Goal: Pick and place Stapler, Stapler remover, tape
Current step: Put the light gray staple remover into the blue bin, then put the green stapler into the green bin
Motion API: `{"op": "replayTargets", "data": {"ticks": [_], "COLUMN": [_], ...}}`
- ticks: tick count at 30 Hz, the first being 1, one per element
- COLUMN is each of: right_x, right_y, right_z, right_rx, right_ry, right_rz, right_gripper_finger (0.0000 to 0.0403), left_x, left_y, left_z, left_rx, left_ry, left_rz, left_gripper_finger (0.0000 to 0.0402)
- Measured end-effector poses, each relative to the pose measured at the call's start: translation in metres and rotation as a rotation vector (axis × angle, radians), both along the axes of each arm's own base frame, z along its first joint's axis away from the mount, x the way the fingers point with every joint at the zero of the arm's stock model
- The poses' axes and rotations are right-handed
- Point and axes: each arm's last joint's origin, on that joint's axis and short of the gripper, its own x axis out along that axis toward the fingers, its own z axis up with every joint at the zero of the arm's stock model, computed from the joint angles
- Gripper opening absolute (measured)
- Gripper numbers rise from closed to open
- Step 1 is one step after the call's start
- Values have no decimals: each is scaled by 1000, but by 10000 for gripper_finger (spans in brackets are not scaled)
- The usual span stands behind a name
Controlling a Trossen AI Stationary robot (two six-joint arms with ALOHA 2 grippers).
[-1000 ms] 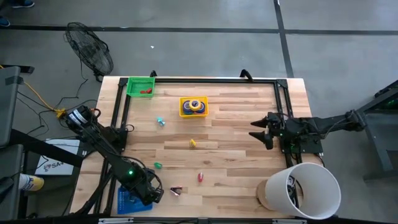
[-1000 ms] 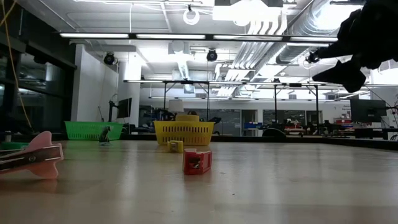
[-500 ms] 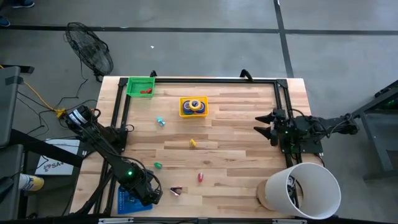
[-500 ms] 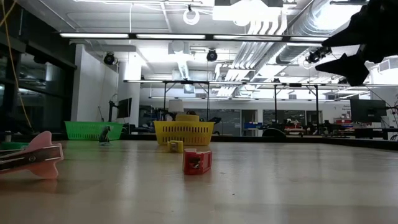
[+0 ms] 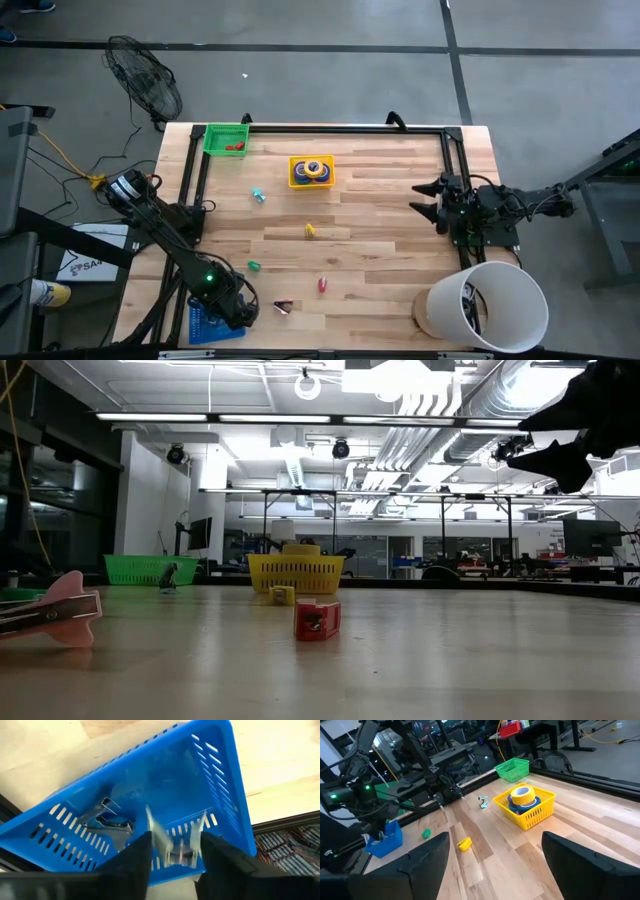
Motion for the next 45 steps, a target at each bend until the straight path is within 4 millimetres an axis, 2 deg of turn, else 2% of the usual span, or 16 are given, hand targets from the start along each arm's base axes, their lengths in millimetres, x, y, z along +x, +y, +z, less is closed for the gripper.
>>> {"op": "replayTargets", "data": {"ticks": [4,7,15,19,23,27,37,45], "right_x": [0,0,0,0,0,0,0,0], "right_y": [0,0,0,0,0,0,0,0], "right_z": [0,0,0,0,0,0,0,0], "right_rx": [3,4,-9,-27,-27,-28,-28,-28], "right_ry": [0,0,3,7,7,7,7,7], "right_rz": [14,14,15,18,18,18,18,18], "right_gripper_finger": [307,307,307,307,307,307,307,307], "left_x": [0,-1,-9,-15,-22,-21,9,25], "left_y": [0,1,12,23,37,54,112,140], "left_z": [1,6,30,46,53,54,51,46], "left_rx": [-7,-18,-37,28,133,213,339,382], "left_ry": [-2,-16,-96,-220,-286,-293,-362,-453], "left_rz": [-3,-9,6,-11,-79,-225,-664,-1144], "left_gripper_finger": [211,230,235,235,235,236,236,236]}}
